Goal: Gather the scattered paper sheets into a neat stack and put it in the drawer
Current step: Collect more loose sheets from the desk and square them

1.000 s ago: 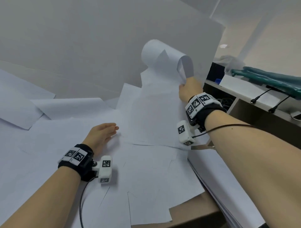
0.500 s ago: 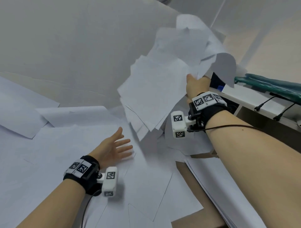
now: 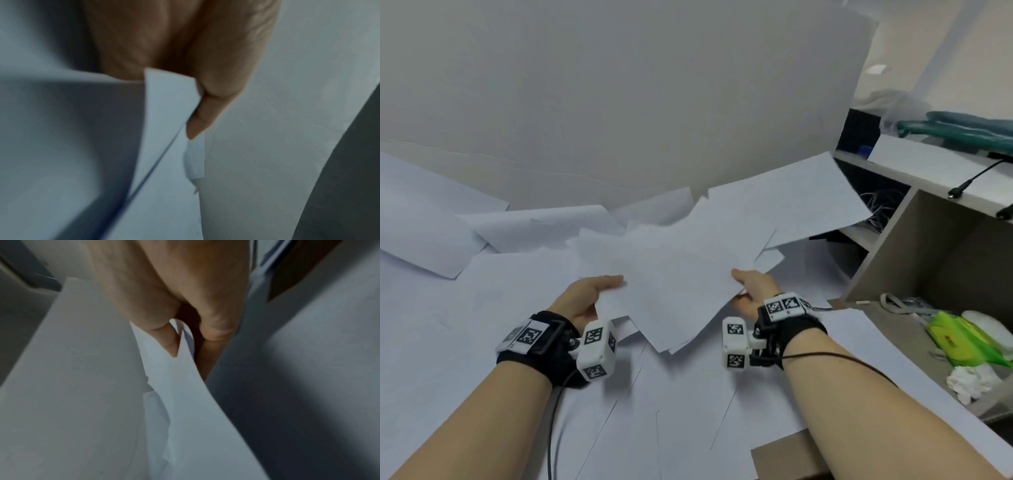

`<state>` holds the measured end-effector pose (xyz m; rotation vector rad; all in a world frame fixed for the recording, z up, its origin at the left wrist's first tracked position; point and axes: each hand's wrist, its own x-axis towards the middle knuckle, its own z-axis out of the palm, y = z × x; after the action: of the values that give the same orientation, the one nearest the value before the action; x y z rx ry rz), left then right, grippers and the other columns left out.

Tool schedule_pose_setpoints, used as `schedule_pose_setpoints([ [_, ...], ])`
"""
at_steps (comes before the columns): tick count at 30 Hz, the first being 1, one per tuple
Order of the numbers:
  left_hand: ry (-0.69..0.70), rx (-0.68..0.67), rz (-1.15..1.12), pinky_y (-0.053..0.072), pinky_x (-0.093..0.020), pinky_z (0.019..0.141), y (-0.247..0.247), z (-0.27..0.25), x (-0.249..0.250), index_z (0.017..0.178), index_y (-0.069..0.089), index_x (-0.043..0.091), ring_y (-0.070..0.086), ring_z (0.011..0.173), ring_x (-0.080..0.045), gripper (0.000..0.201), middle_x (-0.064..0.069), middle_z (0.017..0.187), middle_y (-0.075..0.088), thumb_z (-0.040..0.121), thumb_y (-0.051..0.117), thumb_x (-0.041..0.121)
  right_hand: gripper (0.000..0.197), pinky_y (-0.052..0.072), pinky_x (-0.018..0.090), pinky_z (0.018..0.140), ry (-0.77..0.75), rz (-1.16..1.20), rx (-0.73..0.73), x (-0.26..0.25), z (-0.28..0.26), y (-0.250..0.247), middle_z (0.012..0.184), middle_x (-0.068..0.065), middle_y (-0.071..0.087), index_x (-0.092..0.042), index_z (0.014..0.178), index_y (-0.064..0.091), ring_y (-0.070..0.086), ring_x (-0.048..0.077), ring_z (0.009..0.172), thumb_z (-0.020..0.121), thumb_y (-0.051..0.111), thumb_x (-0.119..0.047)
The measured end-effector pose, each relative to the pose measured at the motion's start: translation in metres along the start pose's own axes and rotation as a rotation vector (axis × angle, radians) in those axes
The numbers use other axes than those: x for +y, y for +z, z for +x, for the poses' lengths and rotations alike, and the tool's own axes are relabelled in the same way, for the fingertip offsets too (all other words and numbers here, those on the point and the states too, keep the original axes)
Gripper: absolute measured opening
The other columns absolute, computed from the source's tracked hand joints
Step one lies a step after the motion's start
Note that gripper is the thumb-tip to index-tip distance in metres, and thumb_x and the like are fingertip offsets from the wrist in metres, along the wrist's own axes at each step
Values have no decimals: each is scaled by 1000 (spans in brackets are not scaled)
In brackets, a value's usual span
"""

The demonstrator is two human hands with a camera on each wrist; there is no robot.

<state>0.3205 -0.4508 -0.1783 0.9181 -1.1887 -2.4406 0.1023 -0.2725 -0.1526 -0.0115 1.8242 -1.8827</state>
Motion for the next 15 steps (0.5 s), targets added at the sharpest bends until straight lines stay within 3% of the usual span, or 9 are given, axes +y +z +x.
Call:
schedule_pose_setpoints([
  [2, 3, 37, 102, 61, -55, 65, 0, -2, 5, 129, 57, -7, 74, 73, -38, 36, -25, 93, 74, 94, 59, 3, 39, 53, 50, 95, 106, -24, -75, 9, -7, -9, 134, 28, 56, 6, 131, 51, 58, 42, 121, 93, 56, -1],
  [4, 31, 95, 131, 58, -49, 47, -5, 5, 4, 122, 56, -8, 73, 63, -39, 28, -24, 81, 74, 94, 53, -8, 25, 61, 48, 69, 198, 18, -98, 20, -5, -21, 115, 29, 66, 8, 120, 57, 66, 41, 99, 95, 51, 3],
  [6, 48, 144, 185, 54, -42, 39, -3, 6, 4, 118, 55, -8, 71, 53, -35, 26, -23, 71, 73, 94, 49, -14, 19, 59, 45, 51, 205, 53, -110, 22, 1, -29, 106, 26, 66, 5, 114, 58, 66, 37, 87, 97, 50, 1],
  [10, 54, 162, 258, 51, -40, 35, -6, 7, 9, 119, 51, -8, 68, 46, -34, 28, -25, 84, 66, 94, 45, -18, 17, 55, 41, 44, 164, 31, -49, 11, 14, -41, 78, 20, 71, 1, 107, 61, 68, 33, 66, 97, 53, -10],
  [12, 35, 163, 274, 51, -40, 35, -13, 9, 10, 119, 52, -8, 68, 47, -35, 28, -25, 78, 68, 94, 45, -17, 20, 58, 45, 55, 124, 15, 57, 1, 30, -52, 83, 19, 72, 1, 104, 64, 69, 33, 67, 92, 59, -14],
  [15, 11, 167, 282, 53, -41, 37, -19, 13, 12, 118, 53, -8, 69, 49, -35, 26, -22, 66, 71, 93, 46, -16, 36, 53, 49, 91, 68, -107, 171, -9, 67, -69, 116, 12, 62, -5, 113, 60, 64, 32, 85, 90, 61, -33],
])
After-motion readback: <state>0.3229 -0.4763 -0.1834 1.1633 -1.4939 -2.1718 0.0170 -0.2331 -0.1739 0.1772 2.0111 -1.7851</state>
